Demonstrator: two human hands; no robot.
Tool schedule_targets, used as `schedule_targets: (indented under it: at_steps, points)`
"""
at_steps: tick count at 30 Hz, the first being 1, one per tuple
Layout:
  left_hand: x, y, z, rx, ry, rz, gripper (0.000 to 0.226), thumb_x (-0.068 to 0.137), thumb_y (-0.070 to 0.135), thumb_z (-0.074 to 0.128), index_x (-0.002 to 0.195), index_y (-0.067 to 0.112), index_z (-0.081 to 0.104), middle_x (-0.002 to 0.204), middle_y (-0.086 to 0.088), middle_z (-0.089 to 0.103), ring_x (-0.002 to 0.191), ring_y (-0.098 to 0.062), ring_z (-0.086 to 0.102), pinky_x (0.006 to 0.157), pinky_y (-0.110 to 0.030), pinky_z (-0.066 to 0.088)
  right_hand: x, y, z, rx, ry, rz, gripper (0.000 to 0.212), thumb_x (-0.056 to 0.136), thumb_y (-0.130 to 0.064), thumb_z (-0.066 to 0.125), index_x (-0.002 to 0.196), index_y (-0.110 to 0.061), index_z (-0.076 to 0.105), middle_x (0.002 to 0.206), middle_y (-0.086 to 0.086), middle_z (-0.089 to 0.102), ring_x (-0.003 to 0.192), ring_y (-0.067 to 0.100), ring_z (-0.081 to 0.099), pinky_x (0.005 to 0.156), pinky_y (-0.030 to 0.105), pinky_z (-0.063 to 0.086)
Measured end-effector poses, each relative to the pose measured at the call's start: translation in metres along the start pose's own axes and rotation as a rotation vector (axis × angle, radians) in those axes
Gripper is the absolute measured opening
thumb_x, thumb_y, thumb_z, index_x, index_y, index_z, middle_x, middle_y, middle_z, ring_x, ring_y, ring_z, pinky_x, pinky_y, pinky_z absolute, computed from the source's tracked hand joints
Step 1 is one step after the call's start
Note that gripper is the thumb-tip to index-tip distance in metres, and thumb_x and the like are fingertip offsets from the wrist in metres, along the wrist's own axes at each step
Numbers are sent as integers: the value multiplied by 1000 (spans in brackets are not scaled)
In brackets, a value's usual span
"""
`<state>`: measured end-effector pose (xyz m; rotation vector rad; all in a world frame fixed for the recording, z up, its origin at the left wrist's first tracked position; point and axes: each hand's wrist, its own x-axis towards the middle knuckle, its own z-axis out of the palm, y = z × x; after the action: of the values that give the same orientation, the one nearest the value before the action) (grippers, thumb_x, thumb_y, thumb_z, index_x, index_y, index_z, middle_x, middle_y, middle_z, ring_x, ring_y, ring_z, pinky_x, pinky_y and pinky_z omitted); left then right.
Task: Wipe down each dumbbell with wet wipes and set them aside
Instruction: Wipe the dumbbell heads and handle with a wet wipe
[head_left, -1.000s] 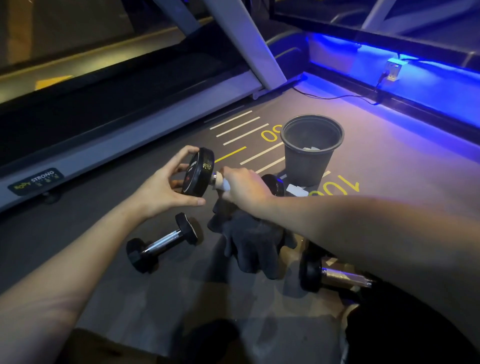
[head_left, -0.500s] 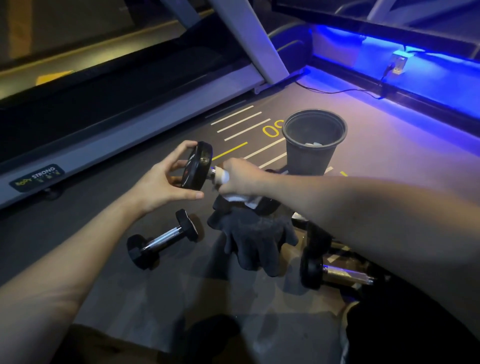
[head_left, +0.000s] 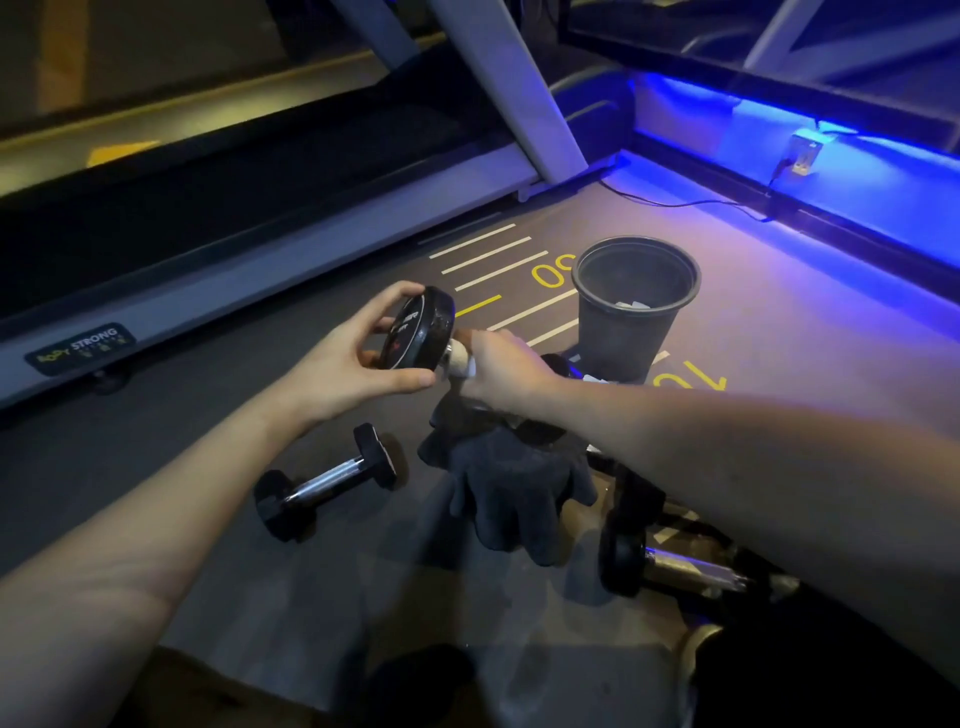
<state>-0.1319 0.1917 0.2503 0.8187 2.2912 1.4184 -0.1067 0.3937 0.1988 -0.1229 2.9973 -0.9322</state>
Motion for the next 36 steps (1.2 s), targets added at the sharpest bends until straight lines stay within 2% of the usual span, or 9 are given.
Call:
schedule_targets:
  at_steps: [5, 10, 13, 16, 20, 26, 30, 34, 36]
  points:
    - [0, -4, -5, 14, -17, -1, 89, 59, 41, 87, 138, 52, 47, 136, -5, 57, 108, -11, 67, 97, -26, 54, 11, -1, -13, -75, -170, 32, 22, 78, -29, 69, 79, -8, 62, 65, 5, 60, 65, 27, 57, 54, 30, 42]
    - [2, -4, -5, 0, -30, -1, 89, 59, 38, 88, 137, 52, 47, 133, 0, 58, 107, -9, 66, 93, -22, 54, 21, 4, -21, -59, -274, 26, 28, 76, -31, 73, 76, -6, 63, 64, 5, 59, 61, 26, 58, 58, 33, 49]
    - [3, -5, -6, -17, -35, -10, 88, 59, 34, 89, 135, 52, 49, 131, -1, 58, 99, -11, 70, 91, -24, 55, 8, 5, -7, -58, -111, 36, 23, 76, -30, 70, 72, -12, 56, 63, 3, 60, 60, 22, 59, 50, 29, 41]
    - [4, -5, -10, -20, -57, -22, 91, 56, 29, 92, 134, 51, 51, 135, 0, 57, 99, -19, 73, 93, -31, 57, -10, 6, 14, -26, 96, -15, 28, 79, -30, 69, 100, -15, 57, 93, 12, 70, 90, 37, 65, 71, 38, 51]
    - [8, -2, -6, -16, -47, -7, 92, 58, 30, 91, 138, 47, 50, 137, -5, 56, 104, -31, 74, 96, -38, 58, -13, 8, 16, -23, 178, -26, 30, 82, -23, 67, 107, -14, 53, 100, 14, 69, 96, 40, 63, 78, 42, 50]
    - [6, -4, -5, -4, -29, 6, 91, 61, 30, 90, 140, 46, 49, 136, -8, 55, 111, -30, 71, 100, -38, 55, 11, 9, -17, 37, -204, -14, 19, 79, -26, 72, 75, -12, 60, 62, 1, 57, 56, 20, 52, 49, 26, 41]
    - [7, 2, -3, 8, -64, 19, 90, 60, 29, 91, 138, 48, 50, 134, 2, 56, 105, -20, 73, 94, -28, 56, 18, 16, -33, 248, -450, 81, 30, 72, -25, 82, 92, -6, 70, 80, 5, 70, 70, 17, 61, 70, 36, 57]
    - [9, -3, -5, 8, -30, 24, 91, 60, 31, 90, 141, 44, 49, 134, -1, 58, 115, -25, 69, 101, -36, 55, 8, 7, -14, 89, -175, 63, 23, 76, -27, 76, 83, -9, 64, 68, 3, 60, 61, 22, 56, 49, 21, 44]
    - [7, -3, -5, 2, -36, 25, 90, 60, 29, 91, 139, 46, 51, 131, 8, 61, 115, -16, 68, 100, -34, 56, -6, 3, 6, 63, 51, 67, 25, 78, -28, 72, 94, -12, 62, 82, 6, 66, 77, 29, 63, 63, 30, 53]
